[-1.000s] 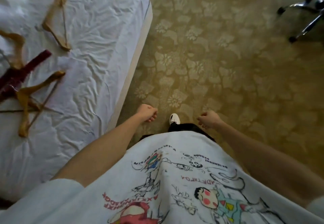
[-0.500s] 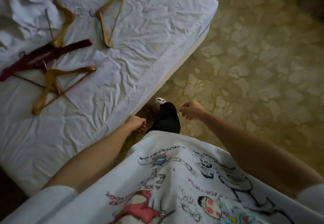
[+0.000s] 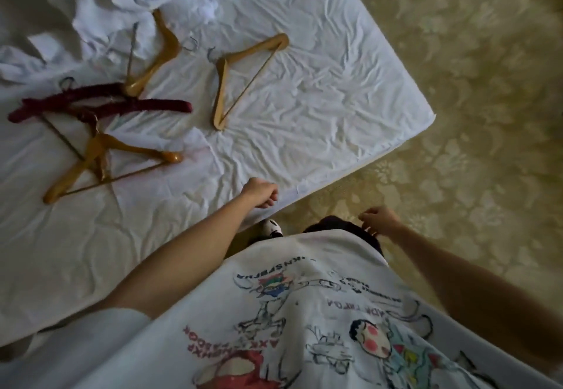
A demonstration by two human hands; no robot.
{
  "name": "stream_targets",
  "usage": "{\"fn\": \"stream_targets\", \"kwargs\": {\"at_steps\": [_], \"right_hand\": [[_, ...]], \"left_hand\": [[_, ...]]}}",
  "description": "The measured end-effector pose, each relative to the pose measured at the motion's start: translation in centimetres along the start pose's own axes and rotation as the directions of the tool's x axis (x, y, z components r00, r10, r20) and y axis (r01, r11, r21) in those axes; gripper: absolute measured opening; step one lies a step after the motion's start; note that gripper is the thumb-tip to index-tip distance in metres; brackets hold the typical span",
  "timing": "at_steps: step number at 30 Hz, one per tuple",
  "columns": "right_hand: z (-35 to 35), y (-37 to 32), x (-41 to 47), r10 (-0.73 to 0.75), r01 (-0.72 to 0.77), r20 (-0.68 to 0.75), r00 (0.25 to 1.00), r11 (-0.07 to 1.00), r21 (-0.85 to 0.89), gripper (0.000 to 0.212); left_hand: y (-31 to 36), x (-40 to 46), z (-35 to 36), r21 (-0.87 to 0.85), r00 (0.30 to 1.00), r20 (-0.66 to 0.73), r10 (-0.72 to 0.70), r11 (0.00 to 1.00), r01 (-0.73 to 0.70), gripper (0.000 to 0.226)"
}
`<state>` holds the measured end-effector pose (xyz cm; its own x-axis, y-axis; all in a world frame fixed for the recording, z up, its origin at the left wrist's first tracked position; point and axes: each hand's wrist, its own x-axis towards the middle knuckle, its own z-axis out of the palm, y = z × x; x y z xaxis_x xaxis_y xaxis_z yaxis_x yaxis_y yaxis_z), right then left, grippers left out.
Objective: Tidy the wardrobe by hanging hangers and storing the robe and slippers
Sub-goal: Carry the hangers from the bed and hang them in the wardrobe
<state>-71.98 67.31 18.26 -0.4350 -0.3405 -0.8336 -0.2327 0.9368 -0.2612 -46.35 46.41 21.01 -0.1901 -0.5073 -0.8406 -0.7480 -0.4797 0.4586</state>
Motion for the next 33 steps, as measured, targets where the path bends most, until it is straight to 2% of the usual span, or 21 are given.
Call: {"fn": "stream_targets", "kwargs": {"at_steps": [4, 9, 17, 26, 33], "right_hand": [[-4.6, -4.7, 5.3, -0.064, 0.067, 0.032, 0.997, 0.995, -0.08, 0.019], [-9.5, -14.6, 10.2, -0.184, 0.206, 0.131, 0.974, 0.962, -0.18, 0.014], [-14.0, -30.1, 15.7, -0.316, 0.405, 0.333, 0.889, 0.881, -0.245, 0.013], [-8.5, -40.7, 18.1, -0.35, 0.503, 0.448, 0.822, 0.816, -0.284, 0.017], [-0.7, -46.5, 21.4, -0.322, 0.49, 0.452, 0.831, 0.809, -0.324, 0.015]], "left_hand": [[5.4, 3.3, -0.4, -0.051, 1.0, -0.022, -0.011, 0.999, 0.01, 0.024], [10.9, 5.9, -1.4, -0.205, 0.988, -0.122, -0.096, 0.976, 0.07, 0.021], [16.0, 8.3, -3.7, -0.399, 0.929, -0.245, -0.277, 0.902, 0.164, 0.022], [13.8, 11.3, -8.9, -0.591, 0.892, -0.252, -0.375, 0.79, 0.165, 0.019], [10.0, 16.4, -16.8, -0.672, 0.881, -0.274, -0.386, 0.732, 0.112, 0.019]]}}
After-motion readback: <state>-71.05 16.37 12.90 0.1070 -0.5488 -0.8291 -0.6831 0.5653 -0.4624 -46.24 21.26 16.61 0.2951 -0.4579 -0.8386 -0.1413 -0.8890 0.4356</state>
